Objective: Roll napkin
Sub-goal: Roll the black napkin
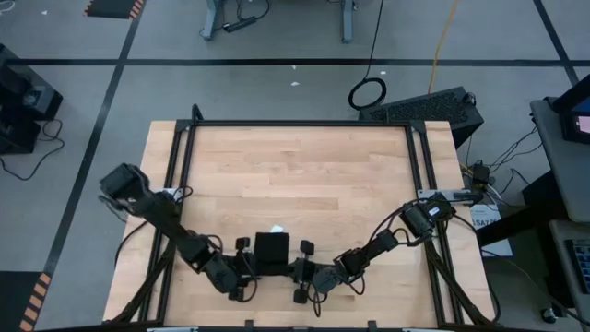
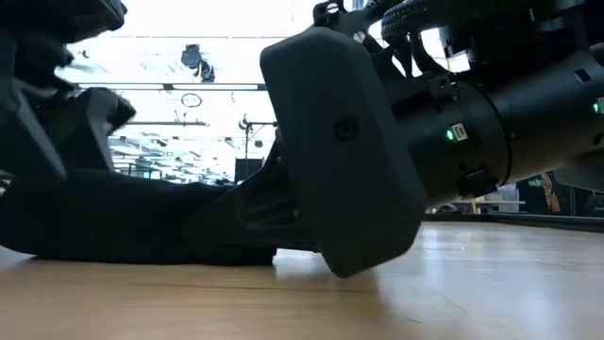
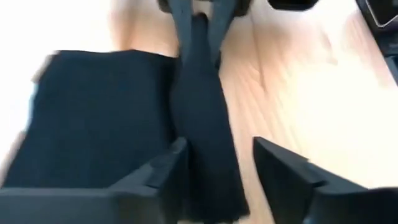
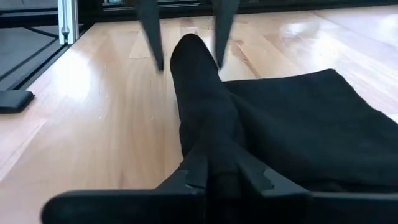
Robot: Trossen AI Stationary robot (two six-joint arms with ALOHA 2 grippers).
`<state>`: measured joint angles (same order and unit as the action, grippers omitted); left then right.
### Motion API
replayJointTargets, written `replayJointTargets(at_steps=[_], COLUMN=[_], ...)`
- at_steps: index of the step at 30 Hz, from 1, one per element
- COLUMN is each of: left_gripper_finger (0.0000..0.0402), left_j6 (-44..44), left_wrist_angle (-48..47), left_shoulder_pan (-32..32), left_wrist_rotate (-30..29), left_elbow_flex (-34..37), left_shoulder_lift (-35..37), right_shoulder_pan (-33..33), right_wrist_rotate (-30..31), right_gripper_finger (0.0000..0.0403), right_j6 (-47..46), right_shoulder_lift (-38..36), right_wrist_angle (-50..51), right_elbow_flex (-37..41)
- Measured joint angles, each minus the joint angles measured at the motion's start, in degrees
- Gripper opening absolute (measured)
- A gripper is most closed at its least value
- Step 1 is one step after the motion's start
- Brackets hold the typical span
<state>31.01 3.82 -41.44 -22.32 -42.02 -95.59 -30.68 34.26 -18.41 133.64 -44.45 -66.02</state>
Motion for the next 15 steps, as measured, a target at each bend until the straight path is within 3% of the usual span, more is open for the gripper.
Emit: replayJointTargets(at_steps=[3, 6, 10, 15], left_gripper_finger=[0.0225, 0.0243, 0.0239, 0.0207], left_j6=[0.6, 0.1, 0.4, 3.1], left_wrist_angle=[-6.7, -9.3, -9.9, -4.3], left_shoulder_pan=[-0.7, -1.6, -1.7, 2.0], left_wrist_rotate=[-2.5, -8.3, -17.3, -17.9], left_elbow_flex=[0.0, 0.0, 2.9, 8.3], left_shoulder_lift=[5.0, 8.5, 9.0, 5.7], right_shoulder_pan=[0.0, -0.1, -0.2, -0.4], right_wrist_rotate=[-0.1, -0.3, -1.6, -3.8], right_gripper_finger=[0.0039, 0.0038, 0.0023, 0.0021], right_j6=[-0.5, -0.5, -0.6, -0.9], right_shoulder_lift=[-0.3, -1.0, -3.1, -6.2], right_wrist_angle=[0.6, 2.3, 7.5, 13.8], right_elbow_flex=[0.0, 0.1, 0.1, 0.2])
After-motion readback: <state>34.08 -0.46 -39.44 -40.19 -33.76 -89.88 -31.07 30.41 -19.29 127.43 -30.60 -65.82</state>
